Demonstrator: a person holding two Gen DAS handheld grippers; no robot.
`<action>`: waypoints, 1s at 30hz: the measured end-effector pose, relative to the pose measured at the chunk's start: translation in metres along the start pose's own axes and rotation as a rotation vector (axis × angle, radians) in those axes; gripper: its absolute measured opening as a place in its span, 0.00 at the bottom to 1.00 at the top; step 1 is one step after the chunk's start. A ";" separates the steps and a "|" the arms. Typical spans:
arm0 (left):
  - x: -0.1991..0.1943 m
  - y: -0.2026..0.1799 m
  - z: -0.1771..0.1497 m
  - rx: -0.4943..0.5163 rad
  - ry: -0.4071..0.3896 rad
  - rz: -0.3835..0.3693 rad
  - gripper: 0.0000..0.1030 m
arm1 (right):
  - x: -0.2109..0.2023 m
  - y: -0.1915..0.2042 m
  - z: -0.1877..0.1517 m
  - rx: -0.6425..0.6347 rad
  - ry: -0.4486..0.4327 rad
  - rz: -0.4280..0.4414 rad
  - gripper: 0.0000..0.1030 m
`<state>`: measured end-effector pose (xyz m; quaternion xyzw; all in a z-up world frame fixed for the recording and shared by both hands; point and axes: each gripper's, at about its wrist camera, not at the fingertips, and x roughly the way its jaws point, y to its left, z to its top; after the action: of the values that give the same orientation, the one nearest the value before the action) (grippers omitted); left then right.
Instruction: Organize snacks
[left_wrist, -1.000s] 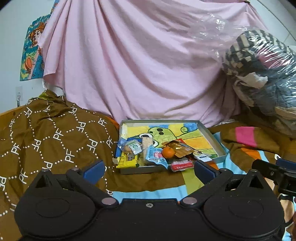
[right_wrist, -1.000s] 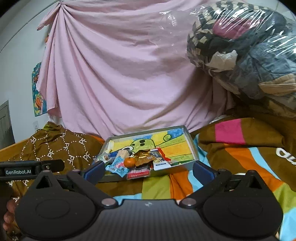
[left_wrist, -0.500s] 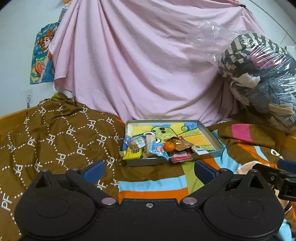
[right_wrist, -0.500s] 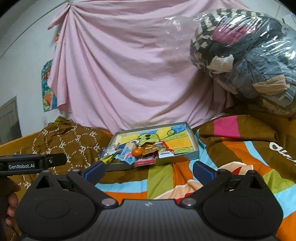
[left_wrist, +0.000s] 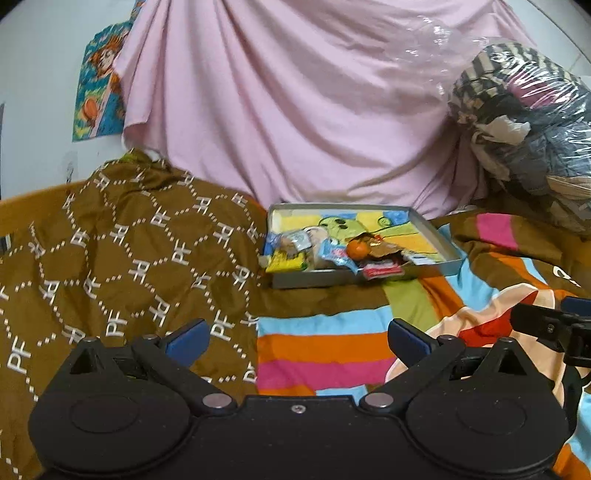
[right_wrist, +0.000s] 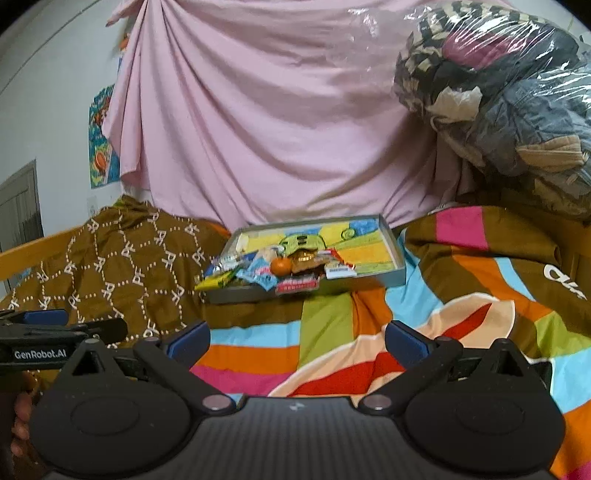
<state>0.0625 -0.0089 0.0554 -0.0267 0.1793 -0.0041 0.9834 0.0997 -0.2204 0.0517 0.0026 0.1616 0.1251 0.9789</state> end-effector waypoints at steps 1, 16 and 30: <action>0.000 0.003 -0.001 -0.004 0.000 0.005 0.99 | 0.001 0.000 -0.001 0.003 0.005 -0.003 1.00; -0.001 0.020 -0.009 -0.047 0.014 0.042 0.99 | 0.007 0.006 -0.007 0.009 0.043 -0.025 1.00; -0.004 0.016 -0.010 -0.027 0.000 0.043 0.99 | 0.008 0.006 -0.008 0.009 0.045 -0.020 1.00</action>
<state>0.0553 0.0062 0.0470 -0.0361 0.1797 0.0196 0.9829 0.1034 -0.2129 0.0416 0.0027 0.1842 0.1148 0.9762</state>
